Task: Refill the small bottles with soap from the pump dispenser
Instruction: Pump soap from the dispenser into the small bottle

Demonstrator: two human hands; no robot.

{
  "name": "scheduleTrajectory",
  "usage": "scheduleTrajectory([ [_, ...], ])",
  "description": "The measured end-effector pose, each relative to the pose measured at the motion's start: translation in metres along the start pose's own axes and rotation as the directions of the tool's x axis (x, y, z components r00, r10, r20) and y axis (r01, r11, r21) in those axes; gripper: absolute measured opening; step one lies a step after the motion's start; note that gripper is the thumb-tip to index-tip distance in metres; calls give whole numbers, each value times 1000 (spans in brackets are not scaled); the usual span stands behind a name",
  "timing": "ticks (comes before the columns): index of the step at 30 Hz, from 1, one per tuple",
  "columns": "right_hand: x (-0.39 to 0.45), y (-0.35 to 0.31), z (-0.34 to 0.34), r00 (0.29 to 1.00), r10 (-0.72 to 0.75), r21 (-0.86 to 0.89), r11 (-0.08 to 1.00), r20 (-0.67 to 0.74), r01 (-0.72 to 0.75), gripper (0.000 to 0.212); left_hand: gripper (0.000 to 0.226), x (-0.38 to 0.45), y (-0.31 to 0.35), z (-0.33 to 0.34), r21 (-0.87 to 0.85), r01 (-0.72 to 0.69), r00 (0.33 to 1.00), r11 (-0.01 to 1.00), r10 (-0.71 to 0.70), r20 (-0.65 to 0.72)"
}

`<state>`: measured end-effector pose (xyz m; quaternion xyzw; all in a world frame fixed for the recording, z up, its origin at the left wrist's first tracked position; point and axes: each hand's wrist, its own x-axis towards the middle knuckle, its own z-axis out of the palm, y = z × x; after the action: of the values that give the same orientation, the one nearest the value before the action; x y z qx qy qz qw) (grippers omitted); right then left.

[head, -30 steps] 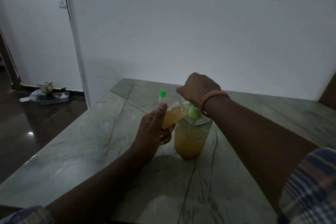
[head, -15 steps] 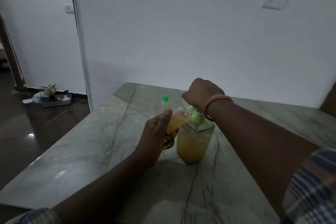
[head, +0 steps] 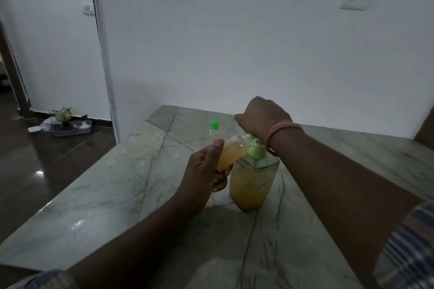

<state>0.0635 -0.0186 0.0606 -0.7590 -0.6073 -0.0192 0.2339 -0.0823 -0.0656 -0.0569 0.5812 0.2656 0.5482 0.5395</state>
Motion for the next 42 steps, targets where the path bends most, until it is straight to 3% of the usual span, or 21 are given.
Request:
scheduleTrajectory([
  [3,1,4,4,998,59,119,991,26,-62,19,56,2,-3,1,15,14,1000,1000,-14,-11],
  [22,0,-5,-6,999,-15,-95,995,37,19,21,49,-1,1,4,-5,-3,1000,1000,3,-20],
  [26,-1,1,0,1000,7,-29,1000,-21,-7,21,48,2,-2,2,-15,5,1000,1000,-5,-30],
  [33,-3,-2,-5,999,-22,-32,999,38,24,23,46,-1,1,4,-24,-6,1000,1000,5,-19],
  [37,-4,2,-2,1000,-5,-15,1000,-27,5,25,45,0,1,4,-34,5,999,999,-6,-34],
  [42,-7,-4,-4,1000,-28,-125,992,-13,26,24,43,-3,4,6,-15,21,999,1000,-22,-43],
])
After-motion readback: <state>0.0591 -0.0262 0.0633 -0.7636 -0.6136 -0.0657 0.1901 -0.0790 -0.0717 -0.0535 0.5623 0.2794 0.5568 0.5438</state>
